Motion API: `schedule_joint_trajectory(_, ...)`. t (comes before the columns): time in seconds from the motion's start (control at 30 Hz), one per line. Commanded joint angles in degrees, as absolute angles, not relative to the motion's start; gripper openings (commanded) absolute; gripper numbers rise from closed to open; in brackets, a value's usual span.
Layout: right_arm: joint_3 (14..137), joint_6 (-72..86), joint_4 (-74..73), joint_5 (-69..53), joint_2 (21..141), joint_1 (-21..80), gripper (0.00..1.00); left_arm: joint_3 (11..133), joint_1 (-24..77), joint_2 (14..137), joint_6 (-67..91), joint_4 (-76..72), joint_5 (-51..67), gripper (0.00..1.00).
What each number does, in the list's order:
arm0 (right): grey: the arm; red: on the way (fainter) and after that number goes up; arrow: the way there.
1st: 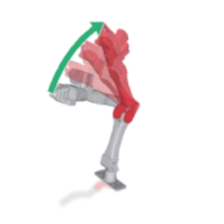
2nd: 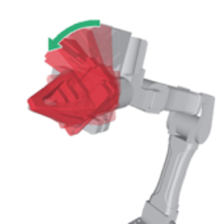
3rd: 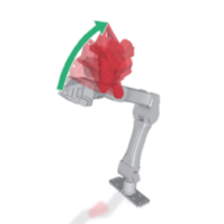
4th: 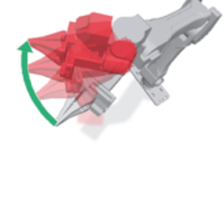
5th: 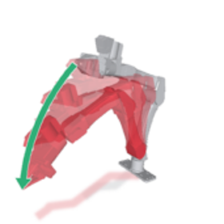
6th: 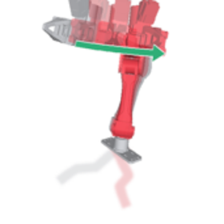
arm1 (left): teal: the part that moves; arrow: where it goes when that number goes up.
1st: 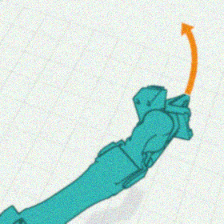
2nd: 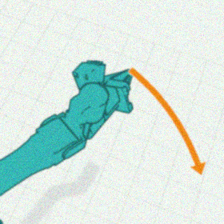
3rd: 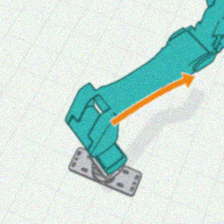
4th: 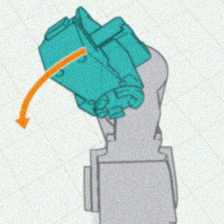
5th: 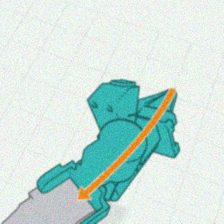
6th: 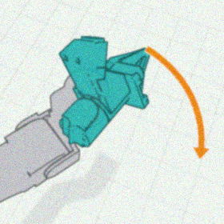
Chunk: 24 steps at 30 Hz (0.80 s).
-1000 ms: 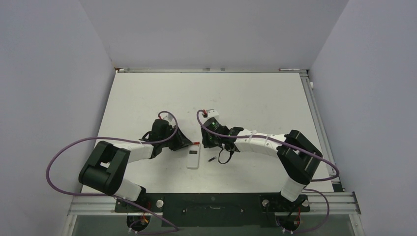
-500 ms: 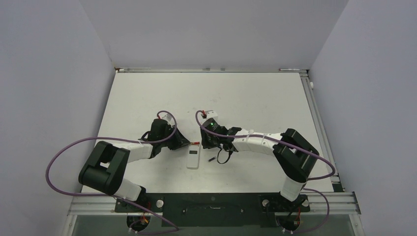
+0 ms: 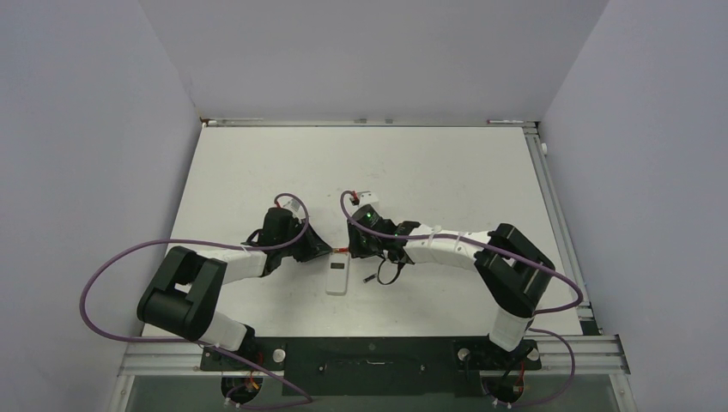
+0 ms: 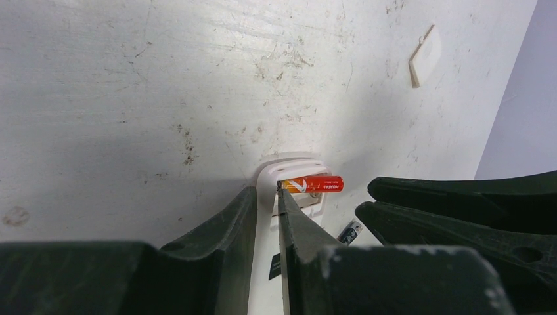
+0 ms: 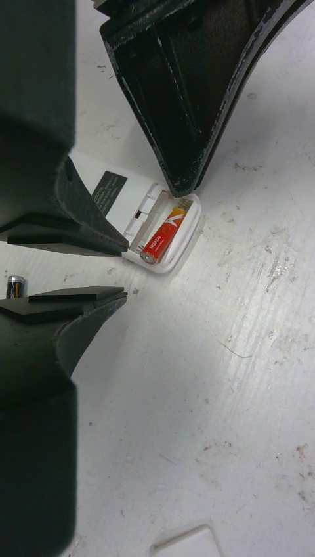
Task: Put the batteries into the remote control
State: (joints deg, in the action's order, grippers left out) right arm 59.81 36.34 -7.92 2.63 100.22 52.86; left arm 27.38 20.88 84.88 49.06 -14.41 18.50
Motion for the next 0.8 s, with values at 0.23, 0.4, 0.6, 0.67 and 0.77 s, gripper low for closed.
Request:
schedule_joint_trajectory(0.23, 64.1, 37.5, -5.3, 2.6, 102.6, 52.5, 0.24, 27.4, 20.6, 84.8, 48.8, -17.6, 20.4, 0.15)
schedule_joint_trajectory(0.4, 65.0, 37.9, -5.3, 2.5, 103.7, 52.5, 0.22, 27.4, 20.6, 85.2, 48.8, -17.9, 20.8, 0.15)
schedule_joint_trajectory(0.6, 65.5, 38.2, -5.0, 1.8, 104.5, 52.5, 0.19, 27.3, 20.6, 85.2, 48.9, -18.1, 20.9, 0.15)
schedule_joint_trajectory(0.67, 65.6, 38.3, -5.1, 1.7, 104.6, 52.5, 0.17, 27.3, 20.6, 85.3, 48.9, -18.1, 20.9, 0.15)
schedule_joint_trajectory(0.77, 65.4, 38.6, -4.9, 1.6, 104.6, 52.5, 0.16, 27.3, 20.6, 85.3, 48.9, -18.1, 20.9, 0.15)
